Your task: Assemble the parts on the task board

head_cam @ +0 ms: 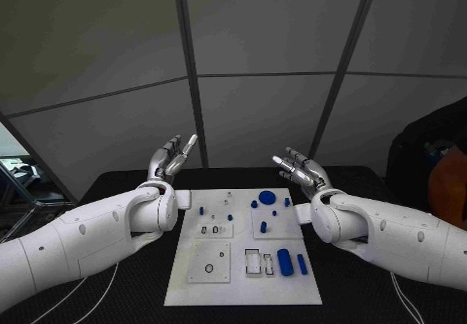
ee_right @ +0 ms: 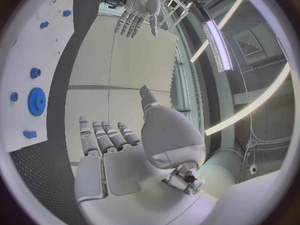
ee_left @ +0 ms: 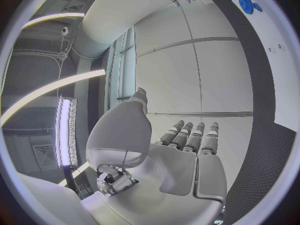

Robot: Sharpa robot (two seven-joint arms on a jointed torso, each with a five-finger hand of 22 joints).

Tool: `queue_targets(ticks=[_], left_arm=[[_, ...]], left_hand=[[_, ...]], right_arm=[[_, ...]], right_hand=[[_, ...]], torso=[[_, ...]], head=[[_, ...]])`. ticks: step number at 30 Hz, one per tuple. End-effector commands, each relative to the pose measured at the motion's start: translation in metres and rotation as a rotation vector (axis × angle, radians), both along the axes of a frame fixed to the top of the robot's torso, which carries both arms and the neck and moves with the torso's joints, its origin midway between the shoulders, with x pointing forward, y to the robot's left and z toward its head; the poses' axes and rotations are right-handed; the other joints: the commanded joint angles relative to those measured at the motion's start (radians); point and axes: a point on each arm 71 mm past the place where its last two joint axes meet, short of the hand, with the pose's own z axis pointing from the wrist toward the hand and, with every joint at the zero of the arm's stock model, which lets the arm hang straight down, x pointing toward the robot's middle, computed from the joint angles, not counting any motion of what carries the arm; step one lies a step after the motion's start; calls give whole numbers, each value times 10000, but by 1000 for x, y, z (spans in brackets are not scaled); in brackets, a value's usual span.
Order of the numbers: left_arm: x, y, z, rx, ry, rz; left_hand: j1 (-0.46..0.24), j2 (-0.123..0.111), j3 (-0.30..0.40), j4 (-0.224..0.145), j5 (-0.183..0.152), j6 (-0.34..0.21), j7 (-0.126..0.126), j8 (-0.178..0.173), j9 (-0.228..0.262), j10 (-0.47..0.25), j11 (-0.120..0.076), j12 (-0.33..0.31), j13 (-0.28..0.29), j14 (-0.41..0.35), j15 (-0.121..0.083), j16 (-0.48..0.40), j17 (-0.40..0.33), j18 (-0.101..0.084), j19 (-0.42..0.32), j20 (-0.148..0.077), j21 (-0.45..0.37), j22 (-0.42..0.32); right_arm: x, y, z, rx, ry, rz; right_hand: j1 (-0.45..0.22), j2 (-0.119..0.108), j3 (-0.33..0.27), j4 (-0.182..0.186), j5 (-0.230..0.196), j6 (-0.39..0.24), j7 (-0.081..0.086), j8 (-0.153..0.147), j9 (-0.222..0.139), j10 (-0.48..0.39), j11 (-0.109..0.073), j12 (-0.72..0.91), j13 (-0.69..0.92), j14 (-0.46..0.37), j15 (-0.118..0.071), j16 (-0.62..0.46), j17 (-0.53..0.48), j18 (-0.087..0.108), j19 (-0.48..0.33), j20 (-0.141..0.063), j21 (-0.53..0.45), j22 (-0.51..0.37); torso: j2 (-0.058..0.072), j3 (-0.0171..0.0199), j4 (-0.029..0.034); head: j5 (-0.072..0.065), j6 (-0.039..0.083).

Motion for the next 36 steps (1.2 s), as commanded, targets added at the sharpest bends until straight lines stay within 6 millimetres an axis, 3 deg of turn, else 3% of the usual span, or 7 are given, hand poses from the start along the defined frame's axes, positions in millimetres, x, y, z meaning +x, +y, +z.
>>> queue_targets(ticks=[1,8,9,14,19,26,36], left_arm=[[1,-4,5,-175,-499,-528],[1,-4,5,-175,-499,-528],[-5,10,8,-274,-388,-748],[-9,18,10,-332,-366,-887],[-16,23,17,-401,-423,-1054],[-30,23,29,-481,-400,-1373],[-42,16,42,-468,-486,-1951]], left_hand=[[410,-16,18,125,62,162,615,56,20,40,150,61,19,59,157,63,18,237,39,154,71,23],[573,-99,63,112,61,251,733,71,32,161,270,78,33,219,219,89,38,240,89,192,113,44],[637,-136,76,117,62,295,761,78,37,221,299,85,40,349,247,111,55,227,132,199,139,58],[1052,-252,146,116,63,1060,1086,213,125,1060,667,210,127,1817,395,453,225,86,750,207,470,228],[1768,-258,365,23,59,3508,1338,776,395,4057,1015,813,393,5636,281,1559,602,204,4377,209,2252,1112],[2224,-58,279,-429,41,6373,1177,1272,558,7109,658,1354,468,7562,-213,1997,679,588,6179,97,3360,1524],[2328,177,17,-908,41,7183,991,1171,429,8071,414,1265,454,8739,-518,1975,903,592,7110,-215,4108,1830]], right_arm=[[2,11,-1,-413,112,1888],[5,11,-2,-591,180,2282],[15,-10,25,-3820,-2426,1865],[18,-12,38,-5556,-3515,2125],[21,-10,54,-7196,-4283,2514],[23,-2,72,-9100,-4692,3076],[22,18,85,-12217,-5031,3658]], right_hand=[[1479,42,237,-736,-166,2711,1582,590,330,3809,72,831,356,3520,35,748,312,515,2352,74,936,438],[2110,62,604,-1257,-262,5817,1239,1210,549,6615,-396,1388,387,6672,-511,1310,409,1062,4334,36,1856,729],[2150,56,640,-1313,-261,6181,1189,1260,558,6811,-451,1396,374,6882,-573,1332,406,1106,4474,24,1924,741],[2257,22,927,-1713,-179,7448,963,1272,485,7938,-748,1259,340,8148,-947,1417,444,1155,5286,-267,2359,834],[2078,-51,1245,-2133,-67,8117,779,1145,443,8833,-1035,950,332,9313,-1322,1482,534,1136,6009,-691,2941,1061],[1790,-285,1467,-2363,-166,8730,485,951,455,9767,-1382,613,358,11034,-1859,1842,945,1125,6967,-1257,4234,1732],[1412,-674,1593,-2313,-169,8926,221,569,443,10070,-1727,330,377,12982,-2393,3567,2307,1121,8102,-1854,6326,2922]], torso=[[-1,-1,-1],[-1,-1,-1],[209,10,-41],[401,22,-26],[687,34,15],[1038,39,62],[1549,-11,129]], head=[[0,-2],[0,-2],[102,42],[66,71],[77,154],[31,217],[-80,398]])
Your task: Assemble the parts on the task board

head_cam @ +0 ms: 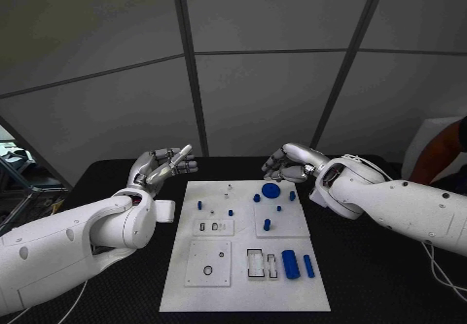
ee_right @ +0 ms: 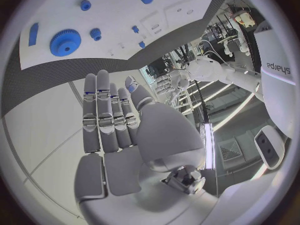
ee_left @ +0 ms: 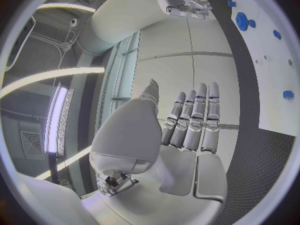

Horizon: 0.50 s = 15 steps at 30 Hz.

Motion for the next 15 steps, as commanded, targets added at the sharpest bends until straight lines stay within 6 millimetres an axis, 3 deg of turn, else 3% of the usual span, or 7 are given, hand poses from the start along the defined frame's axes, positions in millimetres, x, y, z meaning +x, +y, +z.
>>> queue_targets(ticks=[1,8,11,15], left_arm=[[-4,-7,4,96,-68,-501],[-11,-14,8,-1,-90,-822],[-13,-15,10,-33,-102,-902],[-14,-16,11,-69,-106,-981]], left_hand=[[42,100,-14,-62,5,65,63,-76,-13,101,20,-76,-14,74,-2,-65,23,-116,83,-11,68,32],[38,115,-27,-82,4,77,67,-98,-19,111,22,-101,-17,56,2,-108,24,-121,100,-17,96,45],[33,126,-43,-102,5,71,79,-129,-27,104,32,-133,-21,37,10,-152,25,-128,101,-19,114,54],[31,131,-53,-115,4,64,88,-149,-31,95,40,-154,-24,29,14,-175,27,-131,99,-19,124,58]], right_arm=[[0,7,-3,-2385,-458,-175],[-2,17,-3,-3422,-729,-146],[-3,22,-4,-3668,-772,-82],[-3,26,-4,-3836,-806,-32]], right_hand=[[-321,-366,183,-55,-44,269,-207,-370,1,325,-258,-249,28,1479,-409,1613,1245,186,870,-472,1740,990],[-563,-592,378,-6,-72,-14,-239,-459,2,-55,-246,-213,65,1399,-415,3420,2553,186,828,-482,2804,1688],[-621,-677,490,30,-60,-83,-244,-457,6,-248,-210,-207,79,1342,-401,4647,3672,10,1215,-461,4008,3143],[-638,-709,598,71,-59,-124,-243,-454,8,-325,-188,-205,95,1318,-398,5686,4733,-115,1456,-433,4792,4116]], torso=[[322,-41,46],[575,-74,79],[638,-87,75],[690,-99,81]], head=[[-43,56],[-83,88],[-95,57],[-116,42]])
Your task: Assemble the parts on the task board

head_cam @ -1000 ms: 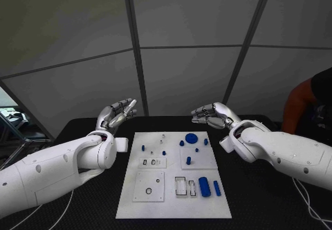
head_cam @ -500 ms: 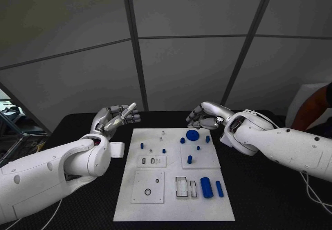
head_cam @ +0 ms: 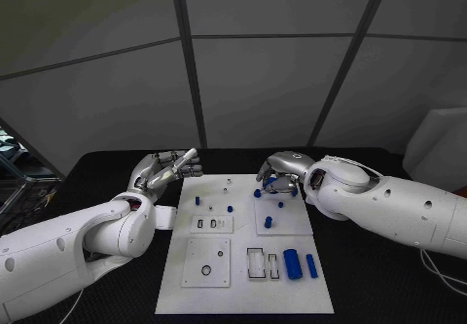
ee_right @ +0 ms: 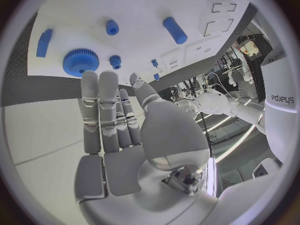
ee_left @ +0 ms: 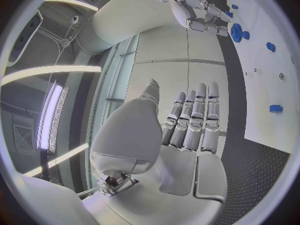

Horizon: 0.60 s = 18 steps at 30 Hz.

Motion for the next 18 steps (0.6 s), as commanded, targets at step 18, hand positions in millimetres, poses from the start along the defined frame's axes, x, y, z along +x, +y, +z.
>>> queue_targets(ticks=[18], left_arm=[[-4,-8,5,-93,-72,-523]], left_hand=[[-33,117,-28,-88,4,29,127,-147,-22,6,37,-135,-20,-4,48,-126,21,-142,67,-4,65,31]], right_arm=[[7,13,-5,-1139,-12,-20]], right_hand=[[-15,-70,474,87,41,-81,-14,10,19,-48,37,29,34,215,50,1624,1611,-243,222,31,1239,1481]], torso=[[200,-14,41]], head=[[-51,-32]])
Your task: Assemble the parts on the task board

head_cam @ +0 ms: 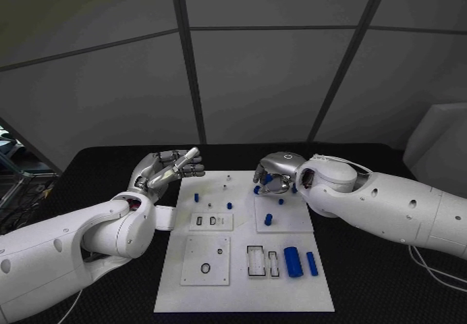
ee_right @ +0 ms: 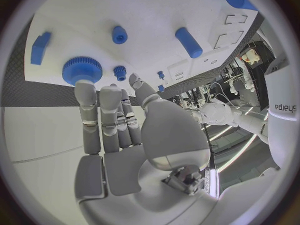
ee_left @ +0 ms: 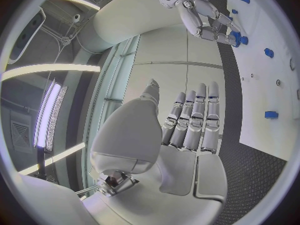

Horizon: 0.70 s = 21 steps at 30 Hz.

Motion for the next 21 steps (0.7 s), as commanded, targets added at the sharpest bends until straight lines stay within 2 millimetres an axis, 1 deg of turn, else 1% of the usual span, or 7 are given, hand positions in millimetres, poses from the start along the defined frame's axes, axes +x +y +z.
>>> queue_targets(ticks=[1,10,13,16,17,18,21], left_arm=[[-1,-2,3,-23,-105,-216],[-1,-2,3,-32,-85,-263],[-1,-2,3,-29,-81,-264],[-2,-2,3,-30,-81,-272],[-2,-2,3,-32,-82,-279],[-2,-2,3,-33,-81,-283],[-2,-2,4,-38,-79,-301]], left_hand=[[9,75,-1,-61,4,29,127,-37,-13,7,36,-47,-12,-3,48,-67,13,-141,68,-5,65,12],[11,81,-5,-70,5,23,134,-50,-14,-2,42,-61,-12,-7,52,-81,15,-143,62,-3,70,14],[12,88,-8,-79,5,17,140,-63,-15,-12,47,-75,-13,-11,56,-94,16,-145,55,-1,73,16],[12,88,-8,-79,5,17,140,-63,-15,-12,47,-75,-13,-11,56,-94,16,-145,55,-1,73,16],[12,88,-8,-79,5,17,140,-63,-15,-12,47,-75,-13,-11,56,-94,16,-145,55,-1,73,16],[12,88,-8,-79,5,17,140,-63,-15,-12,47,-75,-13,-11,56,-94,16,-145,55,-1,73,16],[12,88,-8,-79,5,17,140,-63,-15,-12,47,-75,-13,-11,56,-94,16,-145,55,-1,73,16]], right_arm=[[1,2,0,-286,22,39],[5,4,-3,-464,105,-10],[6,4,-3,-498,127,-34],[7,4,-4,-525,148,-50],[7,4,-4,-543,160,-58],[8,4,-4,-550,166,-59],[9,5,-5,-579,197,-51]], right_hand=[[36,-9,136,10,21,4,-10,9,12,31,-24,31,11,234,48,281,294,-103,136,-12,205,270],[85,22,577,0,-55,68,0,4,10,111,-26,19,-3,259,53,996,1008,-188,315,-7,722,928],[67,-1,707,4,-60,81,8,3,9,120,-27,15,-8,244,64,1103,1095,-198,324,-2,818,1036],[67,-1,707,4,-60,81,8,3,9,120,-27,15,-8,244,64,1103,1095,-198,324,-2,818,1036],[31,-51,890,21,-75,112,14,8,11,117,-16,9,-17,212,72,1236,1203,-209,313,10,926,1151],[31,-51,891,21,-75,112,14,8,11,117,-16,9,-17,212,72,1236,1203,-209,313,11,926,1152],[14,-68,990,37,-81,144,16,16,15,134,-14,14,-16,202,73,1310,1267,-214,310,16,980,1210]], torso=[[28,7,2],[63,19,0],[58,17,5],[64,14,10],[70,16,9],[75,16,13],[77,18,2]], head=[[2,-1],[16,-37],[9,-65],[4,-67],[6,-75],[8,-80],[18,-98]])
